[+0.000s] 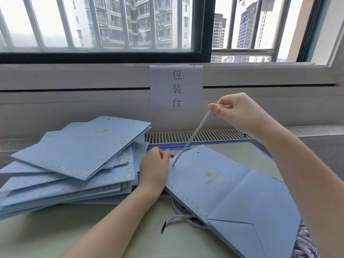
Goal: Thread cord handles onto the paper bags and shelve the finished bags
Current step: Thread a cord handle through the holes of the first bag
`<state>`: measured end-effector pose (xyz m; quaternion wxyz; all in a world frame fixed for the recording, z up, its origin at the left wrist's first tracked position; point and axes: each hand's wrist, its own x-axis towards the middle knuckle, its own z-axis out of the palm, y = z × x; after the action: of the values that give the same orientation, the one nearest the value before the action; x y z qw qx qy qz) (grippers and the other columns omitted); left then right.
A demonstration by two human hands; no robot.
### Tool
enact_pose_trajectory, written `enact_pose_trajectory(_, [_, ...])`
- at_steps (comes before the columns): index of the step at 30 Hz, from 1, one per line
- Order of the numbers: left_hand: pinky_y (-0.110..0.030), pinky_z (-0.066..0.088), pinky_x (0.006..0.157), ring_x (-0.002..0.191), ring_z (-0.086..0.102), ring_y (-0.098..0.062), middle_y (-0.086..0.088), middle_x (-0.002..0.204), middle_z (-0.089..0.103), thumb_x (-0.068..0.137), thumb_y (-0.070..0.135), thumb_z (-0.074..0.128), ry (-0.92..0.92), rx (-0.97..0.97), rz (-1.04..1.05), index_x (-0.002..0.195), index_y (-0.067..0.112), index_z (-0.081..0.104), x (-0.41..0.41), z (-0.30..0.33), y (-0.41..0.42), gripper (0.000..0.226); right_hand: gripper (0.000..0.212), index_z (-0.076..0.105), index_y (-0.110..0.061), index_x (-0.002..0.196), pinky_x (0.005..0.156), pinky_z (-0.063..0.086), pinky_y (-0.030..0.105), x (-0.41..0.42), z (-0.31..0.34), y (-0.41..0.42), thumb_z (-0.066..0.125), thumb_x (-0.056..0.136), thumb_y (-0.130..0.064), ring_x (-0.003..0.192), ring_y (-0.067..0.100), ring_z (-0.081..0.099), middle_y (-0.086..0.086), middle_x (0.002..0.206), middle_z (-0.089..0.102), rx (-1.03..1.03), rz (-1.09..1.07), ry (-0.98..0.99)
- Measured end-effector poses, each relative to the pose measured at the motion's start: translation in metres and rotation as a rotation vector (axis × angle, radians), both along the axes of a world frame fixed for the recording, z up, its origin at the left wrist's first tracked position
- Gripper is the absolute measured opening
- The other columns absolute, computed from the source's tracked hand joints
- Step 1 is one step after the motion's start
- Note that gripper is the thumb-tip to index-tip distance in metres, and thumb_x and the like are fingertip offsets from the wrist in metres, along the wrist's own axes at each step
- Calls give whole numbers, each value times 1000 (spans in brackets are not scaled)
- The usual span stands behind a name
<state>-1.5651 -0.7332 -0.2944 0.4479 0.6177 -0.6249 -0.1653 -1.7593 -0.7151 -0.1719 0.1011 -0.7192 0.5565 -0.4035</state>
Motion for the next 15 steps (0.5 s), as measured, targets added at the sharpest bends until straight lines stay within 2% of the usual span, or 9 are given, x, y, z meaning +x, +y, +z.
enact_pose_trajectory(2, [-29, 33, 58, 70, 51, -16, 4, 71, 55, 98, 38, 46, -72, 20, -28, 76, 14, 54, -3, -3, 3, 33, 33, 61, -16, 70, 42, 26, 11, -4, -1, 0, 54, 94, -37, 36, -7, 41, -25, 35, 42, -36, -39, 8])
enact_pose_trajectory(4, [-29, 37, 64, 83, 56, -19, 4, 83, 62, 96, 43, 47, -173, 50, -15, 83, 19, 60, -3, -3, 5, 31, 35, 62, -14, 69, 41, 26, 11, -7, -1, -1, 53, 95, -37, 37, -1, 40, -17, 36, 42, -81, -72, 4])
enact_pose_trajectory(6, [-30, 39, 68, 90, 57, -20, 3, 94, 65, 96, 38, 45, -276, 68, 12, 90, 21, 63, -3, 0, 6, 25, 36, 64, -10, 75, 46, 27, 17, -7, -2, -3, 50, 96, -35, 41, 6, 35, -7, 42, 37, -106, -109, 15])
enact_pose_trajectory(9, [-30, 40, 72, 99, 54, -18, 5, 106, 63, 98, 28, 40, -370, 58, 8, 105, 23, 61, -4, 4, 10, 23, 36, 66, -6, 84, 49, 28, 25, -2, -4, -3, 46, 98, -32, 47, 13, 34, -5, 53, 35, -99, -126, 49])
enact_pose_trajectory(12, [-28, 40, 76, 103, 54, -16, 4, 107, 63, 99, 23, 40, -279, -87, -71, 109, 19, 62, -9, 12, 11, 25, 35, 64, -7, 85, 48, 28, 27, 1, -7, -3, 46, 98, -33, 46, 15, 33, -3, 53, 35, -75, -114, 63])
enact_pose_trajectory(15, [-26, 42, 84, 102, 57, -11, 6, 103, 66, 98, 31, 44, -92, -293, -274, 109, 17, 64, -24, 31, 17, 27, 35, 64, -9, 83, 49, 30, 26, 4, -9, -6, 46, 98, -34, 47, 14, 35, -5, 54, 37, -70, -88, 70])
